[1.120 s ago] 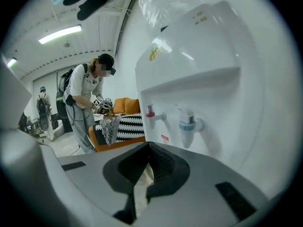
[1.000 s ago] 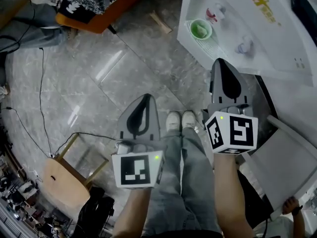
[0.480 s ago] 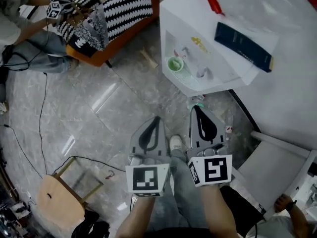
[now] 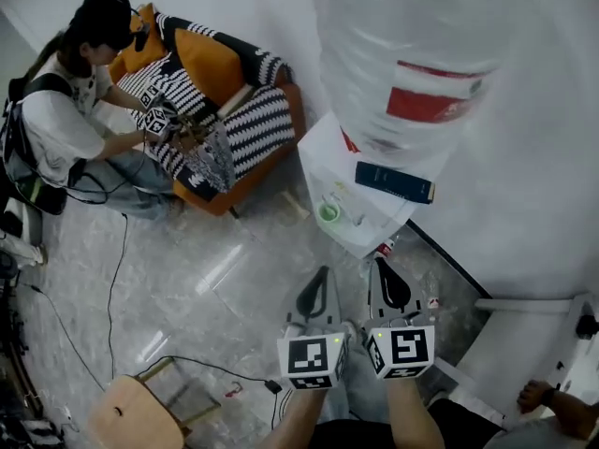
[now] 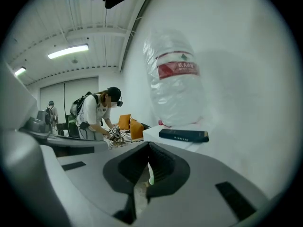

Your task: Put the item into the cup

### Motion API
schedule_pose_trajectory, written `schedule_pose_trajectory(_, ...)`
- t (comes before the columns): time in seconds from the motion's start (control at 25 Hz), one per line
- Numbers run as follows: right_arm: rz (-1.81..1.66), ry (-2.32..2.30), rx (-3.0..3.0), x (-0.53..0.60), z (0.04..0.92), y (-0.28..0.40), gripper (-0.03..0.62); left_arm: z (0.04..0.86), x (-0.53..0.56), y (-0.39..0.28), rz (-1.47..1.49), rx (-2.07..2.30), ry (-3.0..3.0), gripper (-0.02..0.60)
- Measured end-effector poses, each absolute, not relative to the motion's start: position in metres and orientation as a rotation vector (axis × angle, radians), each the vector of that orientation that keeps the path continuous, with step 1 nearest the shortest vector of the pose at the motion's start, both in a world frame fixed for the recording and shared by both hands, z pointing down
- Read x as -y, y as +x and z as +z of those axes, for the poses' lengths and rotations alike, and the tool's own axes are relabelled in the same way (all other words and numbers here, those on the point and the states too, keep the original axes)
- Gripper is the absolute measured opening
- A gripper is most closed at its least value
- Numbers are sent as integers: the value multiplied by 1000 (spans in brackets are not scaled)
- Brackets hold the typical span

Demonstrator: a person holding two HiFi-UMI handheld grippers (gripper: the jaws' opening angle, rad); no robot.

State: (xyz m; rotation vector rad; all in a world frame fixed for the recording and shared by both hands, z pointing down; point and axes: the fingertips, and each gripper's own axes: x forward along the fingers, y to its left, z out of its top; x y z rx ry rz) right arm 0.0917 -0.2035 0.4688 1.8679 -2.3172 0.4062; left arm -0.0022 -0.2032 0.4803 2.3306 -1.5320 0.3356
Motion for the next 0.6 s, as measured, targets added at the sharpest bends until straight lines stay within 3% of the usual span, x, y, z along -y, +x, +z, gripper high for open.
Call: schedule_pose_trajectory(0.6,175,1739,2518,191,315,65,11,320,188,-8,164,1632,2487,14)
